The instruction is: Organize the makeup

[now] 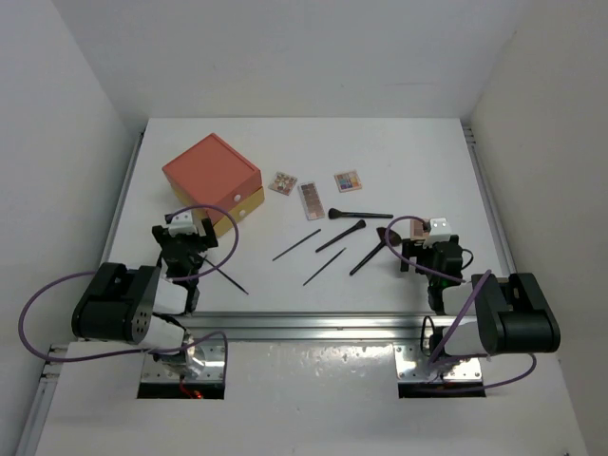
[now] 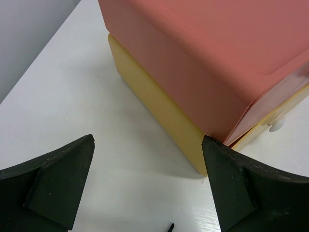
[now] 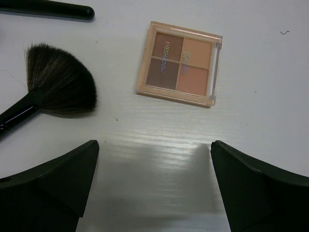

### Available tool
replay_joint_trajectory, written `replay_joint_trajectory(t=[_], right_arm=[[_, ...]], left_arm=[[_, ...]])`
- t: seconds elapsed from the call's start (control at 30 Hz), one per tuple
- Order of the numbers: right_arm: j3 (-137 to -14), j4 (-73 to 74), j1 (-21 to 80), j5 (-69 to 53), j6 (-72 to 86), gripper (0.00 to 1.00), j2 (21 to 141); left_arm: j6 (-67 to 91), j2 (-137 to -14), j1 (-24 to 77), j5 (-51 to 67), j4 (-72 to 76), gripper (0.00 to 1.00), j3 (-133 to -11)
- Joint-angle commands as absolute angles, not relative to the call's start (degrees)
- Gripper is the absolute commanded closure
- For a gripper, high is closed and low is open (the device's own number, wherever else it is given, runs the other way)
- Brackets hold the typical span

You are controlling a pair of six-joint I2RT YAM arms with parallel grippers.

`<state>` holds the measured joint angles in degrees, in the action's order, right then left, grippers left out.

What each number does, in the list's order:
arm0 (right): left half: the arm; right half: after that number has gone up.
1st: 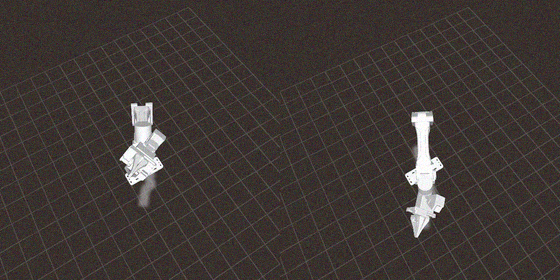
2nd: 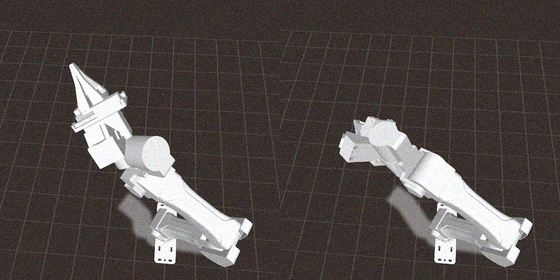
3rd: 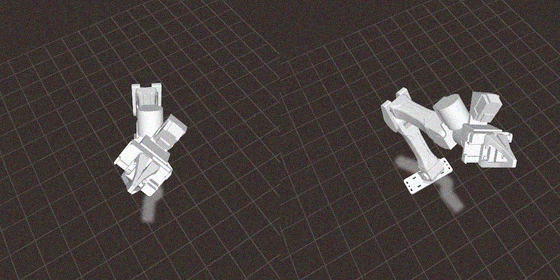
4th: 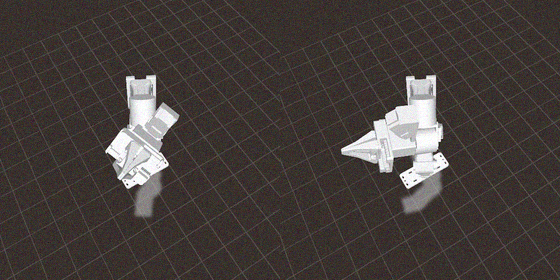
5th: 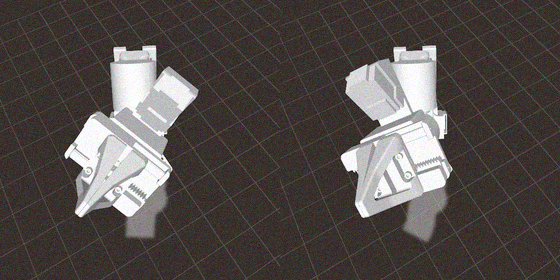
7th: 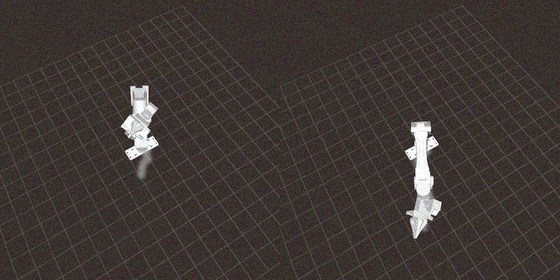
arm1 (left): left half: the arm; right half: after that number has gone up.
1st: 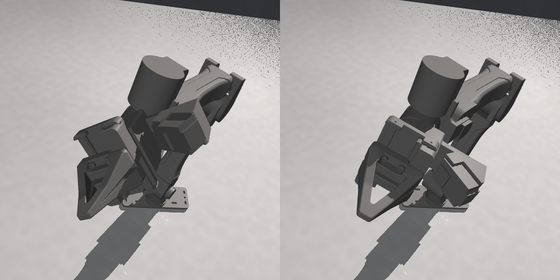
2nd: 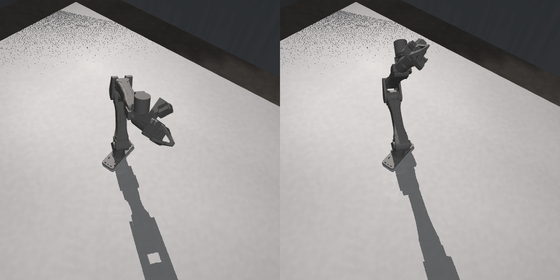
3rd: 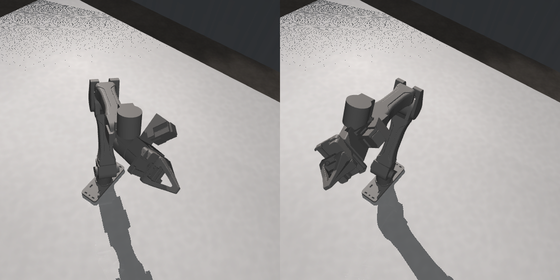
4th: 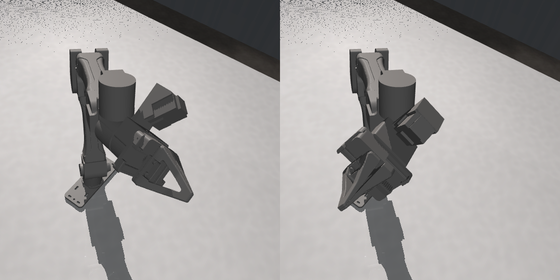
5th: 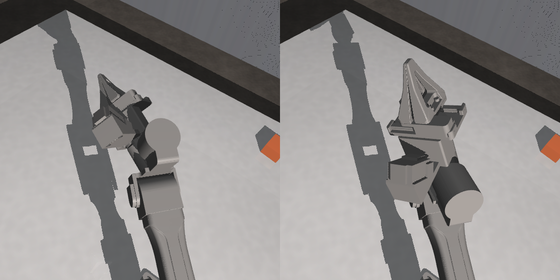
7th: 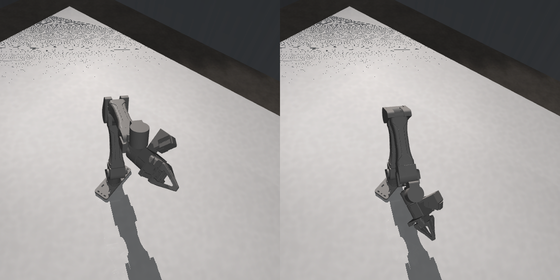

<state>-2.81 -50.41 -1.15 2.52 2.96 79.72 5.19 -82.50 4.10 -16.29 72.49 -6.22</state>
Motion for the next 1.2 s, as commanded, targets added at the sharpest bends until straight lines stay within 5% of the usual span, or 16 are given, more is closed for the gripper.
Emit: replay_joint_trajectory(t=[0.0,0.23,0.47,0.63,0.7,0.87,0.97,1.17], right_arm=[[0.27,-51.68,-1.23,1.41,3.24,0.00,79.37],[-20.08,-16.90,3.60,2.73,-3.93,0.00,73.04],[-38.80,-0.83,13.35,6.14,-19.49,0.00,69.78],[-64.98,13.26,20.47,20.19,-24.89,0.00,79.44],[-70.64,17.89,21.00,20.93,-17.17,0.00,84.43],[-84.98,19.18,25.65,0.45,-13.37,0.00,92.62],[-89.27,15.65,29.17,-5.27,-9.51,0.29,98.16],[-94.57,8.45,38.57,-11.07,7.00,0.38,111.16]], left_arm=[[5.71,-82.00,4.57,-16.17,75.15,0.00,-6.86],[4.15,-71.34,4.57,-15.04,69.11,0.00,-5.80],[-0.15,-40.92,4.57,-7.94,24.30,0.00,-13.78],[-10.72,-37.09,4.57,-3.25,8.89,0.00,-23.71],[-12.22,-42.06,4.57,-5.36,2.25,0.00,-30.89],[-12.58,-60.31,2.82,1.04,-17.72,0.00,-53.48],[-10.46,-70.81,-1.40,10.35,-28.89,0.03,-69.66],[-5.54,-88.31,-3.96,22.32,-32.78,0.45,-83.13]])
